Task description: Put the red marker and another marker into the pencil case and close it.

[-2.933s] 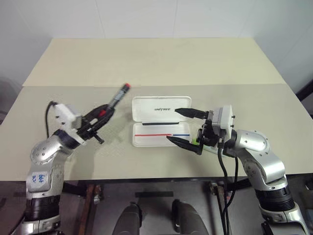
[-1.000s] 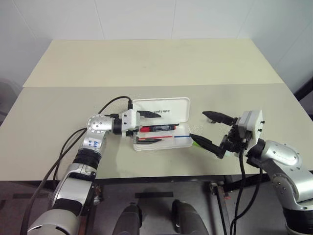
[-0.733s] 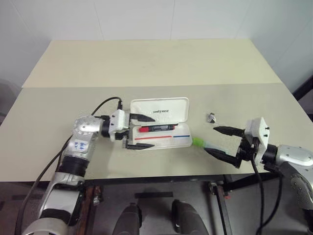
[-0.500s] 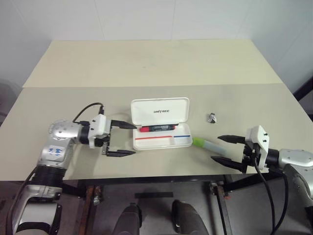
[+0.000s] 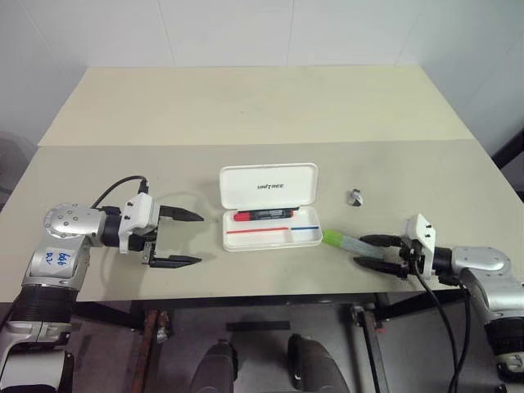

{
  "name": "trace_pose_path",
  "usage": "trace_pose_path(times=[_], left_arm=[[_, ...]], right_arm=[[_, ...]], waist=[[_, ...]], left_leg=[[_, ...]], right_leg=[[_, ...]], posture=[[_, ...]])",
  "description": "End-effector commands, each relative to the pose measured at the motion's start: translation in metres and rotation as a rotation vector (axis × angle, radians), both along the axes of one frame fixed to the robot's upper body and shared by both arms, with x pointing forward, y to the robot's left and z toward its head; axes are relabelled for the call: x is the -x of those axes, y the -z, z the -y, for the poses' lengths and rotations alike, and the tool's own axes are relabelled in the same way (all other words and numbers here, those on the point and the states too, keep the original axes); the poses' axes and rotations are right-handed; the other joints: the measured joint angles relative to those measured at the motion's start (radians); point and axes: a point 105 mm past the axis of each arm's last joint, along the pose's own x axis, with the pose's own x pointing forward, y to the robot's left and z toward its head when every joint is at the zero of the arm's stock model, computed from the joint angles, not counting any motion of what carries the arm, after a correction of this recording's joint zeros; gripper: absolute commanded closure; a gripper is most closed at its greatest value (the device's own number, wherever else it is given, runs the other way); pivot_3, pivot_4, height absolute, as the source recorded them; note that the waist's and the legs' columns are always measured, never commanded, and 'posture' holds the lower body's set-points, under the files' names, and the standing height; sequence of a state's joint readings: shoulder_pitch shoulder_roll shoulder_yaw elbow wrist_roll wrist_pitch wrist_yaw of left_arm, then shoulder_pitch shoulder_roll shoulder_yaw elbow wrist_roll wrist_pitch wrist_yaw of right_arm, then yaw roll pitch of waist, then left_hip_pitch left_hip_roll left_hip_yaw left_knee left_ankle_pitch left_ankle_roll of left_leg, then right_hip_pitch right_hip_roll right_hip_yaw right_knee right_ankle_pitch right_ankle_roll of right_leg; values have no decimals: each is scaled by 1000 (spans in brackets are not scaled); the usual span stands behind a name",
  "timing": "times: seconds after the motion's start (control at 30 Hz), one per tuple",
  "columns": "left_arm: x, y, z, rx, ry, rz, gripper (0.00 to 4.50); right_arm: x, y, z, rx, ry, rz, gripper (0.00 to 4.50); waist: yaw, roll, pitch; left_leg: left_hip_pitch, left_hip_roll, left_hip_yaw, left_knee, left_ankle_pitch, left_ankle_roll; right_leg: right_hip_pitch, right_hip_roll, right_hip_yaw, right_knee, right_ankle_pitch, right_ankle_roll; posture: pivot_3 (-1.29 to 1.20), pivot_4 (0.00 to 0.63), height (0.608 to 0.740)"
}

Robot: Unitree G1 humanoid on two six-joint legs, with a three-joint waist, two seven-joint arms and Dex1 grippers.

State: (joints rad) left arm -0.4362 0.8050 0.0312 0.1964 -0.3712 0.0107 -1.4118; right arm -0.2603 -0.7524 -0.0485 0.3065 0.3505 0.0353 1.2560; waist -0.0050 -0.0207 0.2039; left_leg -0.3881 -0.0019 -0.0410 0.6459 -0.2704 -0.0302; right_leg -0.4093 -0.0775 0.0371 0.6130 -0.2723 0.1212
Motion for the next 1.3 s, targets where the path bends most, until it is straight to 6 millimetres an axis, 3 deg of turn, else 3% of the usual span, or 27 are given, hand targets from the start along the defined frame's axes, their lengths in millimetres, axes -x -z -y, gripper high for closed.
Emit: trace_pose_path(times=[0.03,0.07,0.3,0.37,0.5,0.63,0.73,0.87,1.17,1.3], left_arm=[[1,-16,-1,15,4,59,0],[1,-16,0,16,3,59,0],[-4,-15,6,22,13,69,0],[-4,-15,6,22,16,69,0],[-6,-13,6,26,13,72,0],[-5,-13,4,29,5,80,0],[-5,-13,2,30,-8,85,0],[-2,-10,-2,43,-45,84,0],[-1,-10,-4,52,-69,87,0],[-2,-9,-6,49,-78,87,0]], right_arm=[[2,1,-3,3,-28,17,3176],[1,1,-4,3,-29,19,3402],[-1,2,10,60,19,67,3380],[3,-1,22,98,20,71,3380],[9,-23,47,168,18,103,3380],[11,-41,43,183,-42,138,3380],[10,-52,28,189,-106,162,3380],[-7,-80,-36,112,-279,260,3380],[-17,-68,-125,85,-515,245,3380],[-20,-67,-152,72,-582,245,3380]], waist=[[-1,0,0],[-2,0,0],[-1,0,0],[-1,0,0],[11,1,1],[2,1,1],[-13,2,1],[-44,3,2],[-22,3,2],[-21,3,2]], left_leg=[[0,0,0,0,0,0],[0,0,0,0,0,0],[0,0,0,1,0,0],[1,0,1,2,0,0],[0,-2,0,2,0,0],[0,-1,0,1,0,0],[1,0,1,1,0,0],[3,1,4,1,1,-1],[0,0,0,1,2,-2],[-1,0,0,0,1,-3]], right_leg=[[0,0,0,0,0,0],[0,0,0,0,0,0],[0,0,0,1,0,0],[1,0,0,2,0,0],[0,-1,1,2,0,0],[0,-1,1,1,0,0],[0,0,1,3,0,0],[-1,0,5,6,0,0],[-4,0,2,7,0,-1],[-4,-1,1,6,-1,-1]], posture=[[0,150,740],[0,150,740],[0,150,740],[0,150,740],[0,150,740],[0,150,740],[0,150,740],[0,150,740],[0,150,740],[0,150,740]])
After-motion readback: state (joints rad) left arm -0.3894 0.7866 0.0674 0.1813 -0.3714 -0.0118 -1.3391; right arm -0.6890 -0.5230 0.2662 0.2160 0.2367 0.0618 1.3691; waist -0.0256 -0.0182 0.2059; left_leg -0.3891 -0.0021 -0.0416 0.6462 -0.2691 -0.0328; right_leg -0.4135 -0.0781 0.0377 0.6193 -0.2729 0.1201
